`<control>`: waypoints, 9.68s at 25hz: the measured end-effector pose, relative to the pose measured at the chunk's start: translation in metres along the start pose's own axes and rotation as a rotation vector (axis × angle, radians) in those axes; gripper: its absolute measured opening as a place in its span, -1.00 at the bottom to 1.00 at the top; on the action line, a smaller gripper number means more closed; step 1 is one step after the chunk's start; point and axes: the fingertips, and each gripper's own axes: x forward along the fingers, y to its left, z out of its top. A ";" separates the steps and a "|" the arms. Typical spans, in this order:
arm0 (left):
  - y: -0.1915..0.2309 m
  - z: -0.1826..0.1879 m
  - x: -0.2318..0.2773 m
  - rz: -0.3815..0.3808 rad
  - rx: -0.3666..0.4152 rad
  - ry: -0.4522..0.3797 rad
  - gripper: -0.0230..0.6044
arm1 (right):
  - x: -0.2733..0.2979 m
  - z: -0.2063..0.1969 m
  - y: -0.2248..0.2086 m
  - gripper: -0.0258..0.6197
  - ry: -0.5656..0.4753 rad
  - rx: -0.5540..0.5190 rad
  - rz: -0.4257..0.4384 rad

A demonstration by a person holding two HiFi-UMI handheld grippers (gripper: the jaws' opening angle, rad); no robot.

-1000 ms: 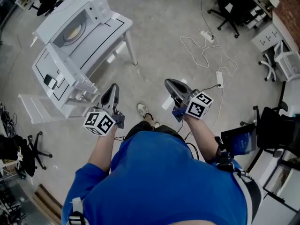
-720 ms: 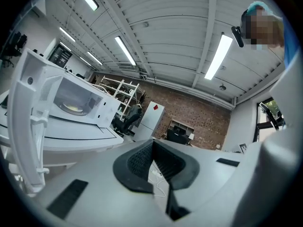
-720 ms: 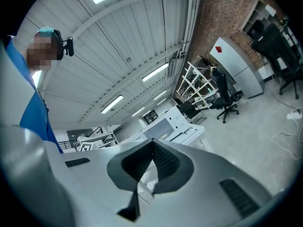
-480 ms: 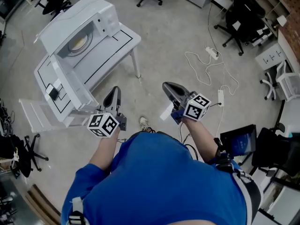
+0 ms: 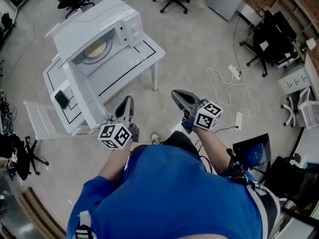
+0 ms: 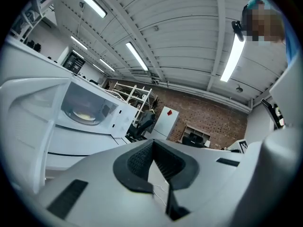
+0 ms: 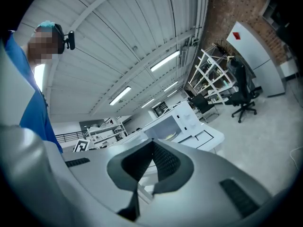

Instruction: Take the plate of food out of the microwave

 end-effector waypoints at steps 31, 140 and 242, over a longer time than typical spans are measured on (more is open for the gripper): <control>0.084 0.029 0.088 0.546 0.013 -0.192 -0.90 | 0.165 0.050 -0.106 -0.92 0.357 -0.025 0.478; 0.293 -0.011 0.203 0.520 1.073 0.750 -0.79 | 0.333 -0.004 -0.128 -0.92 0.592 -0.071 0.563; 0.227 -0.021 0.098 0.767 -0.502 -0.324 -0.80 | 0.334 -0.049 -0.144 -0.86 0.642 0.905 0.240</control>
